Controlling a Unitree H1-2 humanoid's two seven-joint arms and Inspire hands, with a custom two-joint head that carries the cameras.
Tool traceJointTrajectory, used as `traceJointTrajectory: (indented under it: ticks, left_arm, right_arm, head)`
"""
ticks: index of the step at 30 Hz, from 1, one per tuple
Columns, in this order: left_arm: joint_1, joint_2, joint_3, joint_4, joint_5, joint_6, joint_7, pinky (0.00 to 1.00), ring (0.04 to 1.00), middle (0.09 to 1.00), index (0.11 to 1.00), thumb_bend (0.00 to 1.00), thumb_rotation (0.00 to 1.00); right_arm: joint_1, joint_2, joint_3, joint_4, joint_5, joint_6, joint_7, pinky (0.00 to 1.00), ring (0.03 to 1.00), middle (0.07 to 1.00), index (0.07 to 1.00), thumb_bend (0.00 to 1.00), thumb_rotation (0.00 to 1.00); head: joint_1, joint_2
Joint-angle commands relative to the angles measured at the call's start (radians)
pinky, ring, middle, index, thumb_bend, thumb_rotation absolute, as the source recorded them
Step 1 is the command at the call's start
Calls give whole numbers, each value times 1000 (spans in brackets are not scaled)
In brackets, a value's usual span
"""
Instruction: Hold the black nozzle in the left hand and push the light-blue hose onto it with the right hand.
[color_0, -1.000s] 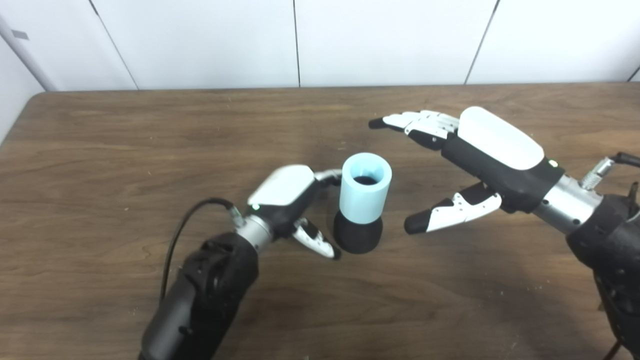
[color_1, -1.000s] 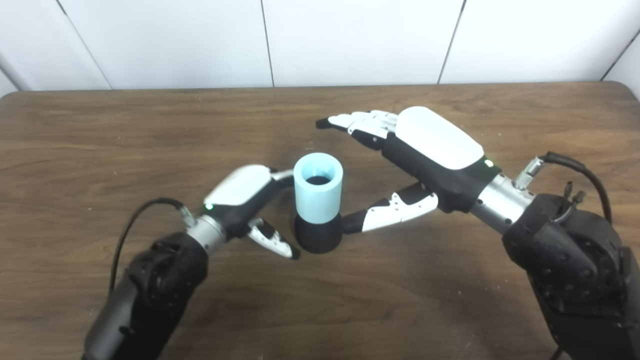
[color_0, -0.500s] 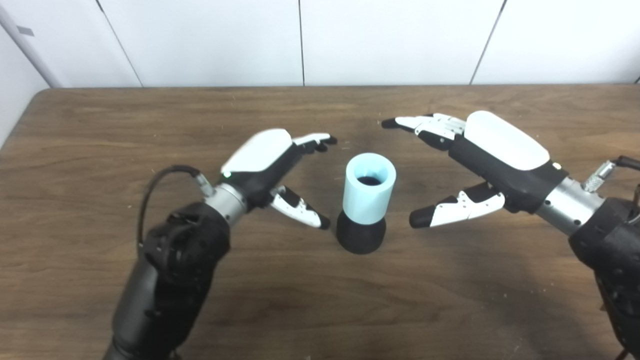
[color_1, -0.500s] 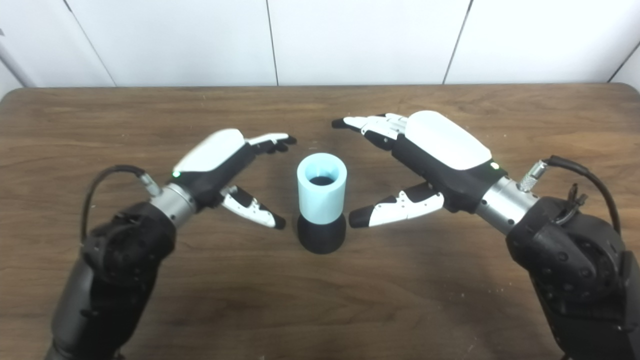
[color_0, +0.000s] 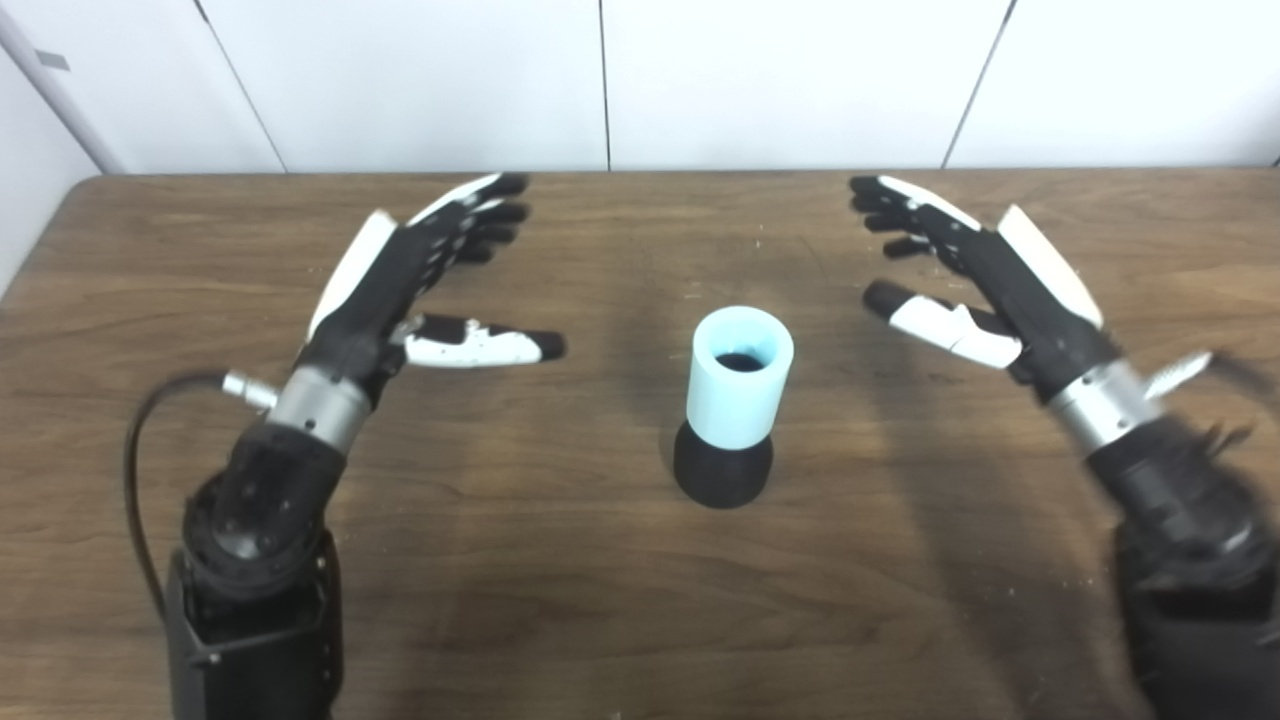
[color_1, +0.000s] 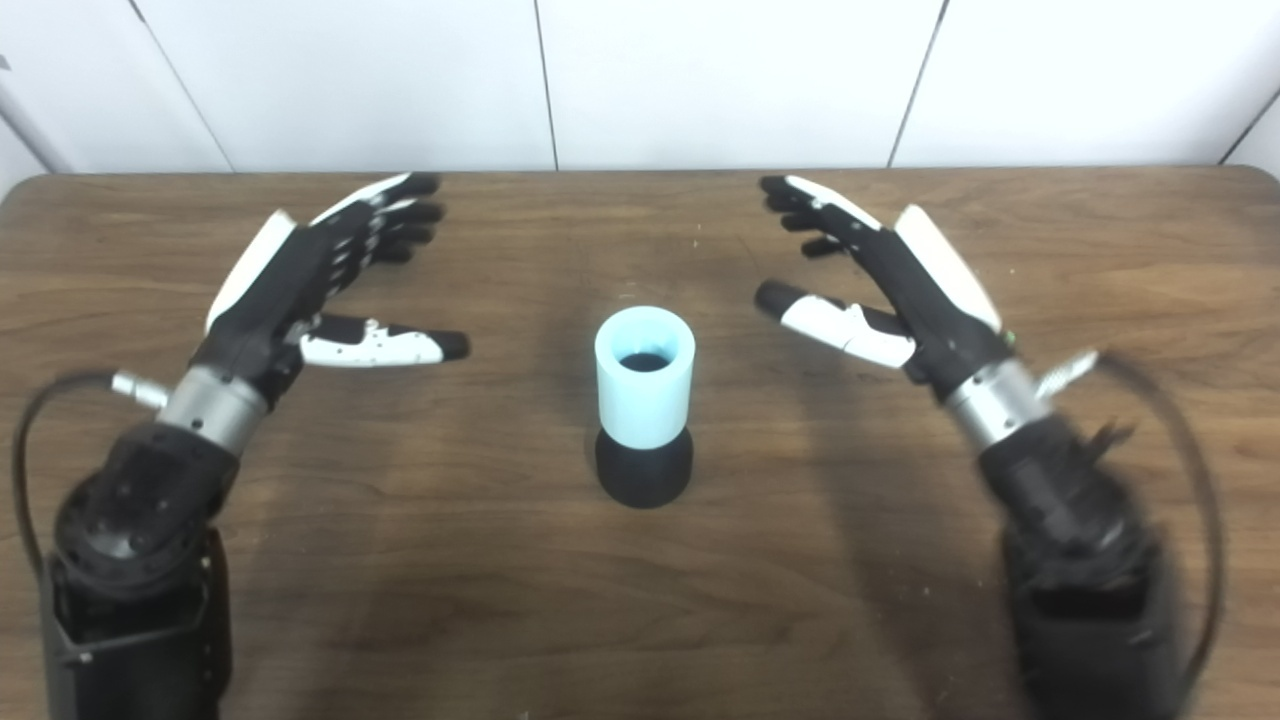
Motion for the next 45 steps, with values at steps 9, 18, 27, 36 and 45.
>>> traceJointTrajectory:
  ticks: [9,18,27,36,45]
  left_arm:
    - [121,-94,21,-25,-165,-59,201,872,918,938,920,379,625]
    - [176,-43,29,119,-328,-286,255,970,969,975,956,406,864]
    - [207,-7,-5,182,-372,-359,277,996,981,982,964,390,955]
    - [220,23,-8,217,-398,-419,293,993,985,992,968,410,951]
    - [217,33,-10,238,-407,-462,308,992,983,992,965,412,954]
  right_arm:
    - [40,51,-48,-16,169,15,-96,864,894,870,860,434,891]
    - [91,68,-30,27,196,-42,-162,952,953,948,913,464,999]
    - [111,40,-35,129,223,-178,-183,950,982,962,942,457,1000]
    - [114,39,-42,183,265,-199,-204,1000,1000,986,955,506,1000]
    - [113,28,-53,214,270,-236,-230,1000,998,982,953,526,1000]
  head:
    - [-19,-42]
    - [-41,-113]
    - [-45,-198]
    - [-38,-264]
    - [-51,-289]
